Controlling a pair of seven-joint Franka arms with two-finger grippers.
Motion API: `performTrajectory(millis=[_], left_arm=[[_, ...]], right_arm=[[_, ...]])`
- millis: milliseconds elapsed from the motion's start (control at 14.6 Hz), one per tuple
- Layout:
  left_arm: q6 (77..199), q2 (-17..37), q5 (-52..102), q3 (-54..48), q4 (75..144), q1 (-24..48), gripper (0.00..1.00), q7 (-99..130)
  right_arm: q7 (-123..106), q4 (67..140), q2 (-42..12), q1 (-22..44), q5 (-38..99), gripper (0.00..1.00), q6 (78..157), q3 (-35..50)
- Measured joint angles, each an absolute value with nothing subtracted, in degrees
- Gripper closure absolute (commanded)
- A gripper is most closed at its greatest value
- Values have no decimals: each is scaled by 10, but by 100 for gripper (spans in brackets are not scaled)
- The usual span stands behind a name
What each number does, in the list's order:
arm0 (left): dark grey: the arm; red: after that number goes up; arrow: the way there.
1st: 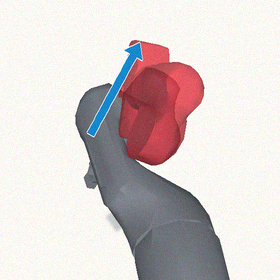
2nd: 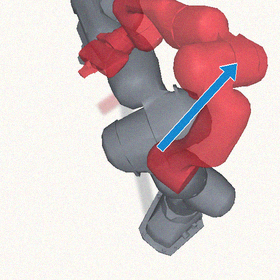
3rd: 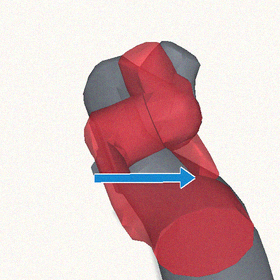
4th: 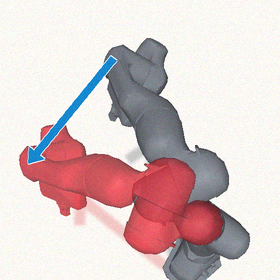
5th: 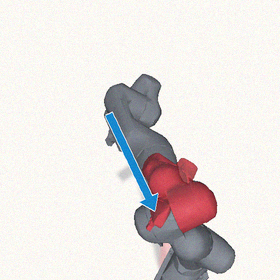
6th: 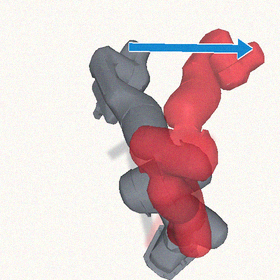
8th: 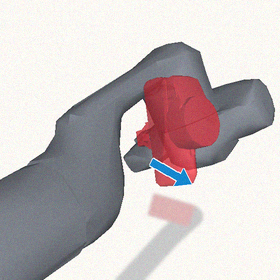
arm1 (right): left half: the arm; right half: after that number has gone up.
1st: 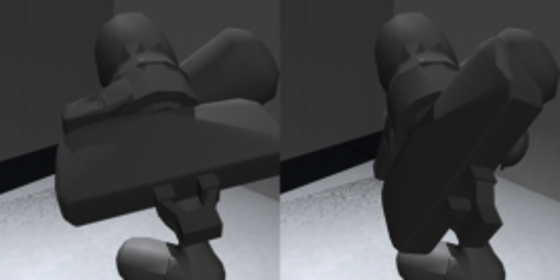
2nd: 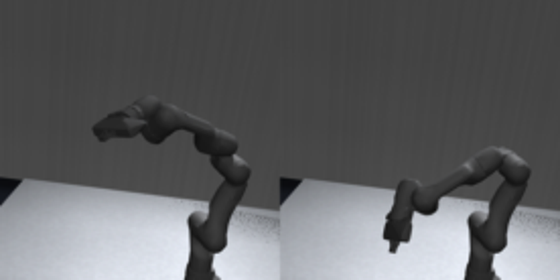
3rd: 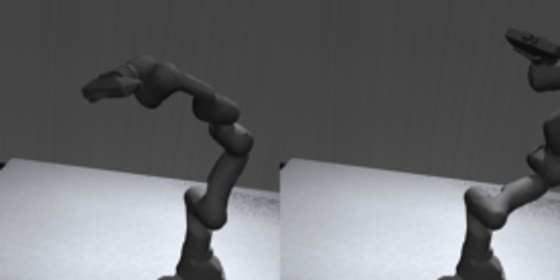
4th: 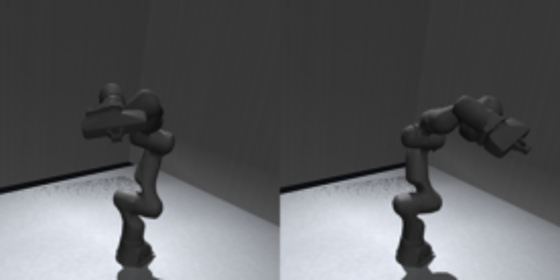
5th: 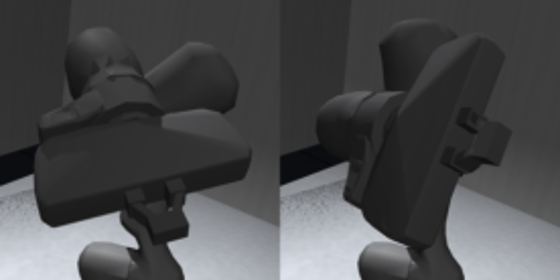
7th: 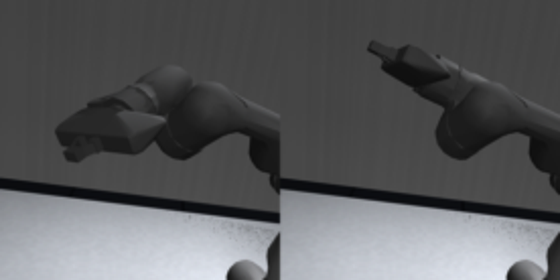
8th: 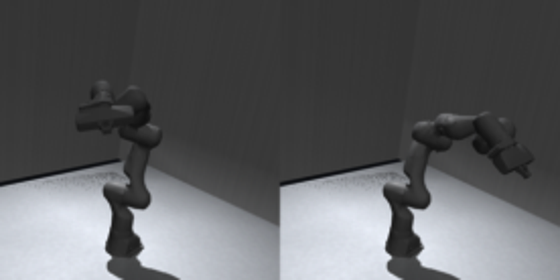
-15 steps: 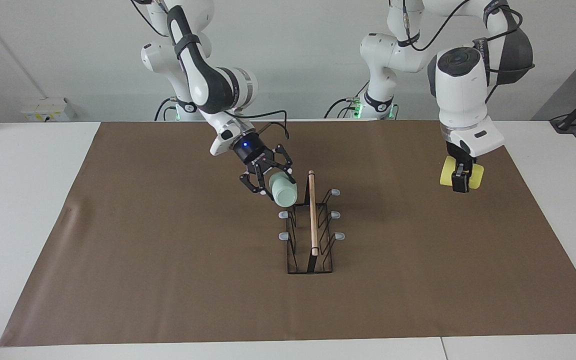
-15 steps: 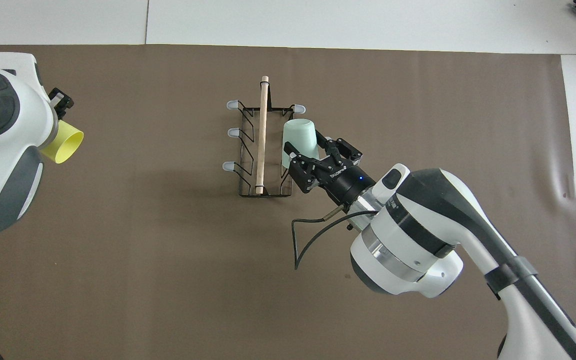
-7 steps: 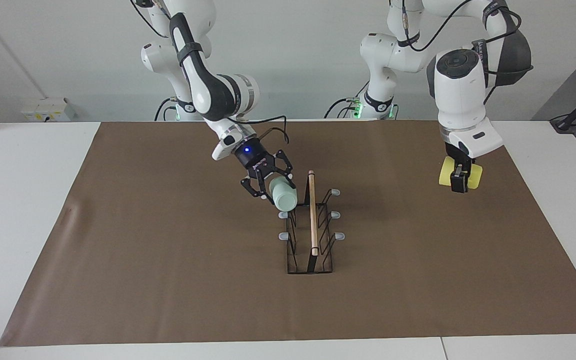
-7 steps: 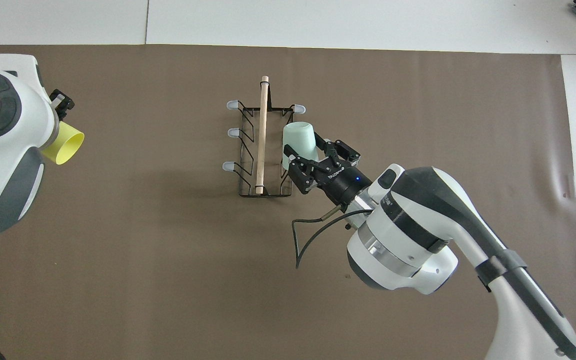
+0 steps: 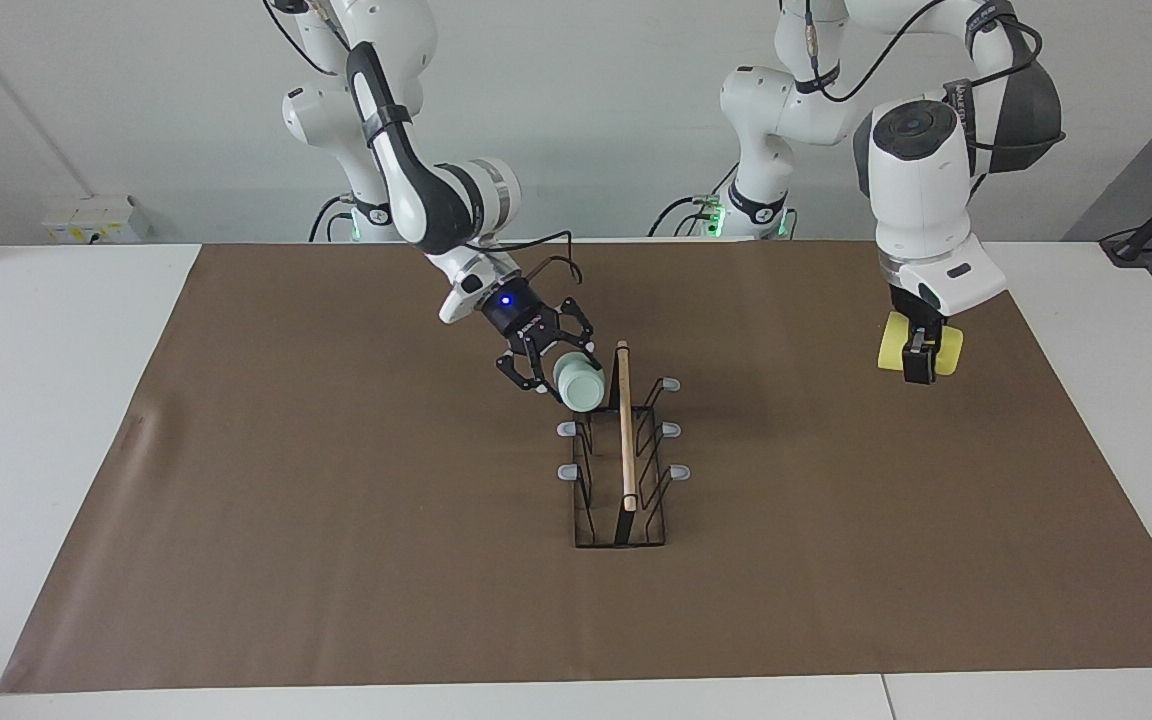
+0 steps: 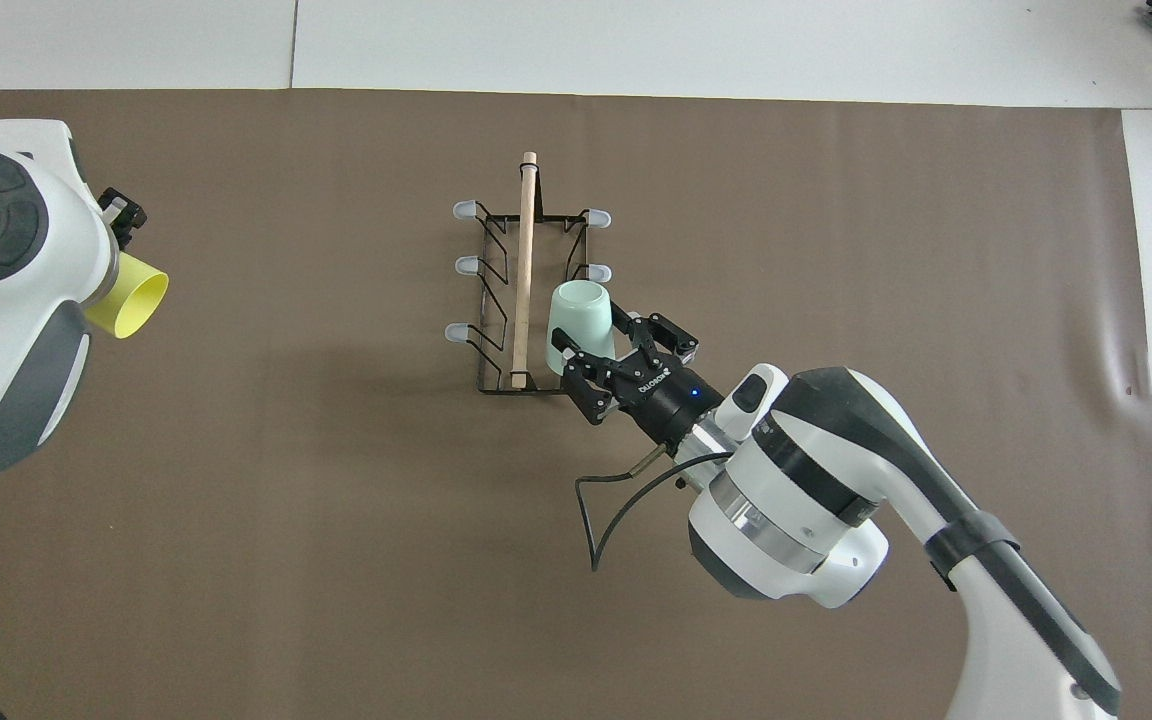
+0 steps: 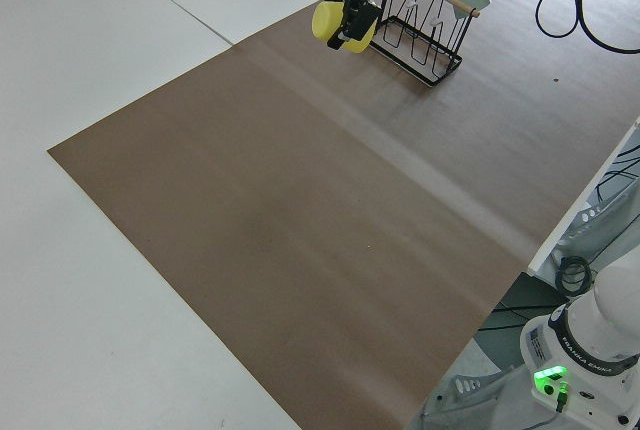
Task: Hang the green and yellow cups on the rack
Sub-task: 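Hang the green cup on a rack peg with the right gripper, then open the right gripper and withdraw while the left gripper brings yellow cup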
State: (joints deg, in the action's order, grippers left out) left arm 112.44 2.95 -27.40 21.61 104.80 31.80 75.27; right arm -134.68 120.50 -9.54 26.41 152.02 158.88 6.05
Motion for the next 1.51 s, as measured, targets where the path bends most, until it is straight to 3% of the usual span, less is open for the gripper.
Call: performTrajectory(millis=[206,618,686,755,1167,1510], left_arm=[[1123,28,-291,215,1053,324,100,817],[1113,30,-336,209,1069,428,100,953],[1108,32,-337,209,1069,440,100,965],[1104,33,-337,209,1069,449,100,972],[1103,37,-351,209,1070,491,100,979],[1103,52,-369,209,1070,531,100,982]], right_arm=[[-1371,1240,-95,253,1520,100,1547,59],[-1380,1264,-96,246,1539,100,1508,60],[-1380,1265,-97,247,1544,13,1507,60],[-1380,1265,-98,247,1545,0,1506,61],[-1380,1270,-99,247,1545,0,1512,61],[-1380,1273,-101,248,1545,0,1573,61]])
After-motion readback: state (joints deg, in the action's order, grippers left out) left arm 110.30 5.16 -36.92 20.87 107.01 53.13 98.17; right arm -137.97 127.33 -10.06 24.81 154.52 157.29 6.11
